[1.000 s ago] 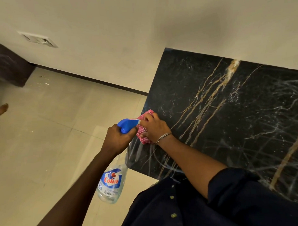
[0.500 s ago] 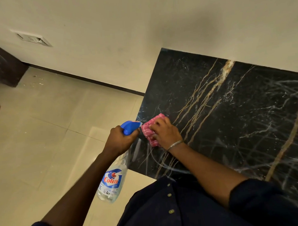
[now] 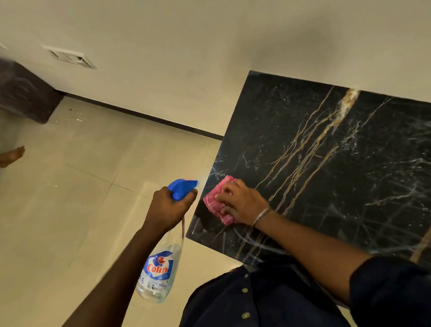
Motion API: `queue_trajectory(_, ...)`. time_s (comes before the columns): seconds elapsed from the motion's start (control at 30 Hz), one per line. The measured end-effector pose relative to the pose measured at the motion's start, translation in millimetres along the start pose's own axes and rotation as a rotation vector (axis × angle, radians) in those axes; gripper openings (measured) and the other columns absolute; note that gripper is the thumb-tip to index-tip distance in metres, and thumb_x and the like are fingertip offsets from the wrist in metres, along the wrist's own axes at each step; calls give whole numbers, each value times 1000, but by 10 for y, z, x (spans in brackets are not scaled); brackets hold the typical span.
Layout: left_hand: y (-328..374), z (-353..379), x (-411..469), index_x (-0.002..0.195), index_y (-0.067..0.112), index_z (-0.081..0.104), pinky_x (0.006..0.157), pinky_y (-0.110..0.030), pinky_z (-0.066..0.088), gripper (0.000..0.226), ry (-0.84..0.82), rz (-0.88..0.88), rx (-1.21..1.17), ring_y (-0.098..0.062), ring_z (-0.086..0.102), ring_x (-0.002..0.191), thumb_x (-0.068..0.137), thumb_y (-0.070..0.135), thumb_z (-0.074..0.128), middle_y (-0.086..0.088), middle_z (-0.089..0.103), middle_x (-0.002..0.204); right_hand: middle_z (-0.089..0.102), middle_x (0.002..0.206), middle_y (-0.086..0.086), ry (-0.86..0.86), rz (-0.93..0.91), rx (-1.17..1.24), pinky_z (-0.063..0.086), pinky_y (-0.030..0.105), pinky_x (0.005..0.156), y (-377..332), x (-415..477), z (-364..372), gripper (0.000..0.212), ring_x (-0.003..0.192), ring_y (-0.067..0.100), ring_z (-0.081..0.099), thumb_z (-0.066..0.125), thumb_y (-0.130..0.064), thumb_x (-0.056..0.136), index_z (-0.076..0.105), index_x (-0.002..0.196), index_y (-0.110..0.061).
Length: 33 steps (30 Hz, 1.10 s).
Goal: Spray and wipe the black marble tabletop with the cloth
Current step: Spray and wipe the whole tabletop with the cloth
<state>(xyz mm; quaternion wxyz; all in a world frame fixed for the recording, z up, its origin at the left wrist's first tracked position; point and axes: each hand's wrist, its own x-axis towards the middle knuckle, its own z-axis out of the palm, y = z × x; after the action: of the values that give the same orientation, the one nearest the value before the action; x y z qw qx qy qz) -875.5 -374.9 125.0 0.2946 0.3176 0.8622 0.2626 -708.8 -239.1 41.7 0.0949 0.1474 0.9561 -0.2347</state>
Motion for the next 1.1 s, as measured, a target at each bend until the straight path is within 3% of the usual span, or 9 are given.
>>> queue_trajectory(0.13, -65, 50, -96, 98, 12, 64, 71, -41, 55, 29, 2, -21, -25, -30, 65, 72, 89, 39, 63, -17, 68, 79, 36, 142, 10, 80, 86, -24, 48, 40, 101, -333, 216, 23, 50, 139, 34, 28, 62, -34, 92, 42, 137, -29)
queue_trajectory(0.23, -112, 106, -150, 90, 10, 62, 62, -35, 48, 25, 16, -49, -42, -23, 57, 60, 88, 34, 66, -16, 62, 72, 32, 148, 15, 34, -108, -169, 33, 38, 111, -652, 146, 116, 53, 140, 32, 28, 49, -35, 98, 31, 145, -17)
queue_trajectory(0.3, -129, 138, -176, 89, 11, 61, 62, -32, 48, 23, 13, -57, -64, -20, 56, 59, 88, 33, 67, -13, 60, 69, 32, 148, 15, -1, -234, -212, 31, 43, 113, -719, 81, 241, 57, 140, 35, 29, 53, -40, 95, 32, 144, -21)
queue_trajectory(0.43, -164, 164, -208, 96, 12, 63, 69, -38, 54, 22, -14, -36, -71, -29, 66, 72, 90, 33, 65, -16, 68, 78, 45, 137, 7, -87, -259, -91, 49, 43, 97, -356, -136, 281, 45, 132, 30, 37, 60, -39, 90, 53, 133, -29)
queue_trajectory(0.57, -217, 189, -183, 101, 10, 62, 66, -27, 51, 26, -38, -63, -65, -25, 65, 73, 91, 34, 63, -15, 68, 81, 50, 123, 0, -21, -157, -48, 54, 30, 79, 145, -580, 149, 35, 113, 20, 47, 59, -48, 87, 58, 118, -30)
queue_trajectory(0.73, -130, 258, -174, 99, 11, 63, 65, -28, 48, 25, -57, -28, -84, -24, 62, 69, 91, 34, 64, -14, 65, 78, 41, 135, 8, 114, 104, -21, 54, 38, 90, -158, -467, 290, 44, 130, 30, 38, 63, -45, 87, 47, 126, -30)
queue_trajectory(0.83, -55, 284, -187, 96, 10, 65, 65, -30, 50, 45, -83, -16, -109, -30, 64, 70, 81, 52, 62, -16, 66, 77, 37, 142, 14, 30, -41, -73, 42, 47, 107, -469, -251, 497, 62, 138, 37, 30, 65, -46, 85, 38, 138, -28)
queue_trajectory(0.93, 7, 291, -186, 98, 12, 64, 66, -31, 51, 64, -99, -9, -118, -27, 64, 71, 67, 67, 50, -14, 67, 79, 44, 139, 11, -11, -223, -158, 44, 47, 104, -459, -290, 586, 57, 135, 36, 35, 64, -53, 83, 46, 133, -32)
queue_trajectory(1.1, -2, 352, -144, 103, 10, 63, 68, -30, 49, 29, -99, 13, -91, -25, 63, 72, 90, 36, 64, -15, 65, 81, 56, 123, 3, 81, -268, -115, 55, 36, 78, 210, -902, 378, 36, 111, 24, 54, 56, -49, 88, 58, 119, -32)
